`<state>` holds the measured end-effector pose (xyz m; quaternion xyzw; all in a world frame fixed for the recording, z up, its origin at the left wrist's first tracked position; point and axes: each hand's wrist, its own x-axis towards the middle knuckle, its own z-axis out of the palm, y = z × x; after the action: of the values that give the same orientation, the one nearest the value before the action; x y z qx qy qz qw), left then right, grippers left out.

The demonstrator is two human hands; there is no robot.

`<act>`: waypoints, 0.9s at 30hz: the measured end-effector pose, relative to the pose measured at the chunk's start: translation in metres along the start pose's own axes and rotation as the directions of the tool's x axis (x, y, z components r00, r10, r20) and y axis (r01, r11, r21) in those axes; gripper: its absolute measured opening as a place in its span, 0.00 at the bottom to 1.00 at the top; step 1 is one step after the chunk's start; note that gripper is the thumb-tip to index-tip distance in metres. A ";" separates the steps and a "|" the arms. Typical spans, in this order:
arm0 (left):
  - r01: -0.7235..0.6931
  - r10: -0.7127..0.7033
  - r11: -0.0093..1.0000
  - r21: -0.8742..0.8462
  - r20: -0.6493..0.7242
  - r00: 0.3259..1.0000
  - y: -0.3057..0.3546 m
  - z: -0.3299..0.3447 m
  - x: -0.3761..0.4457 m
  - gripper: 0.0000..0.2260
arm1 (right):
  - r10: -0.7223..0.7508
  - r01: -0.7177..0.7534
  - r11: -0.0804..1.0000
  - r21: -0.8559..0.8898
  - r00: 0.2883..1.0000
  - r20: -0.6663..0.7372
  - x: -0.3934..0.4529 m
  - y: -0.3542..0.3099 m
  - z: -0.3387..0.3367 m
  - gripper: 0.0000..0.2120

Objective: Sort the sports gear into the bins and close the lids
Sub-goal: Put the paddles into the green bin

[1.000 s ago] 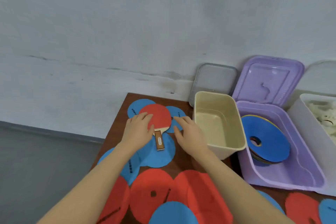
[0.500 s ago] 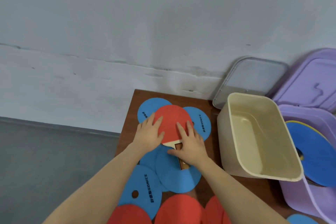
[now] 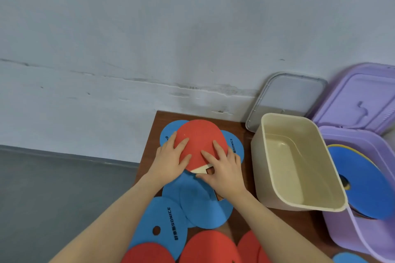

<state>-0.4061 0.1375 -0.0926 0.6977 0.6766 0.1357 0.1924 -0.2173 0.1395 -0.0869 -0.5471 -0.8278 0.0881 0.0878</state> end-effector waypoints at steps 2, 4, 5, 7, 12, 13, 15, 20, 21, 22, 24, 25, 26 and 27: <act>-0.032 0.031 0.999 -0.006 -0.064 0.997 0.013 -0.013 -0.007 0.26 | -0.025 0.026 1.000 0.003 0.998 -0.064 -0.006 -0.001 -0.017 0.31; -0.079 0.078 0.997 -0.006 -0.135 0.988 0.030 -0.027 -0.015 0.25 | -0.045 0.046 0.999 -0.001 0.991 -0.128 -0.014 0.002 -0.035 0.30; -0.098 0.096 0.995 -0.003 -0.161 0.982 0.038 -0.033 -0.020 0.25 | -0.053 0.053 0.999 -0.002 0.986 -0.159 -0.020 0.004 -0.044 0.30; -0.119 0.118 0.993 0.009 -0.192 0.974 0.060 -0.043 -0.030 0.26 | -0.062 0.063 0.998 -0.001 0.974 -0.217 -0.034 0.011 -0.063 0.30; -0.214 0.226 0.974 0.073 -0.264 0.938 0.123 -0.052 -0.052 0.30 | -0.058 0.071 0.997 0.029 0.944 -0.326 -0.080 0.042 -0.111 0.30; -0.232 0.250 0.968 0.098 -0.268 0.930 0.138 -0.052 -0.056 0.31 | -0.055 0.072 0.997 0.037 0.937 -0.345 -0.090 0.050 -0.121 0.30; -0.258 0.289 0.955 0.144 -0.274 0.917 0.171 -0.050 -0.064 0.30 | -0.048 0.074 0.996 0.051 0.921 -0.387 -0.113 0.071 -0.138 0.30; -0.327 0.370 0.926 0.190 -0.275 0.887 0.264 -0.027 -0.088 0.29 | -0.040 0.068 0.997 0.044 0.884 -0.465 -0.182 0.137 -0.176 0.30; -0.340 0.384 0.920 0.194 -0.275 0.882 0.283 -0.020 -0.092 0.29 | -0.033 0.067 0.996 0.054 0.879 -0.476 -0.196 0.151 -0.183 0.30; -0.357 0.402 0.913 0.199 -0.275 0.873 0.301 -0.014 -0.096 0.29 | -0.021 0.063 0.996 0.069 0.873 -0.488 -0.210 0.166 -0.189 0.30; -0.390 0.433 0.899 0.198 -0.279 0.857 0.336 0.002 -0.103 0.28 | 0.009 0.044 0.995 0.090 0.859 -0.512 -0.236 0.194 -0.198 0.29; -0.400 0.440 0.897 0.191 -0.280 0.853 0.353 0.010 -0.107 0.28 | 0.021 0.031 0.995 0.091 0.855 -0.518 -0.250 0.208 -0.201 0.29; -0.408 0.444 0.895 0.180 -0.279 0.851 0.369 0.019 -0.112 0.28 | 0.032 0.018 0.996 0.092 0.854 -0.520 -0.263 0.222 -0.203 0.29; -0.418 0.452 0.891 0.174 -0.274 0.849 0.385 0.028 -0.115 0.28 | 0.043 0.008 0.995 0.096 0.855 -0.517 -0.275 0.235 -0.205 0.29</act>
<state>-0.0561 0.0161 0.0649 0.8124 0.5286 0.2458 0.0109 0.1476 -0.0131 0.0413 -0.5532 -0.7636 -0.0226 0.3322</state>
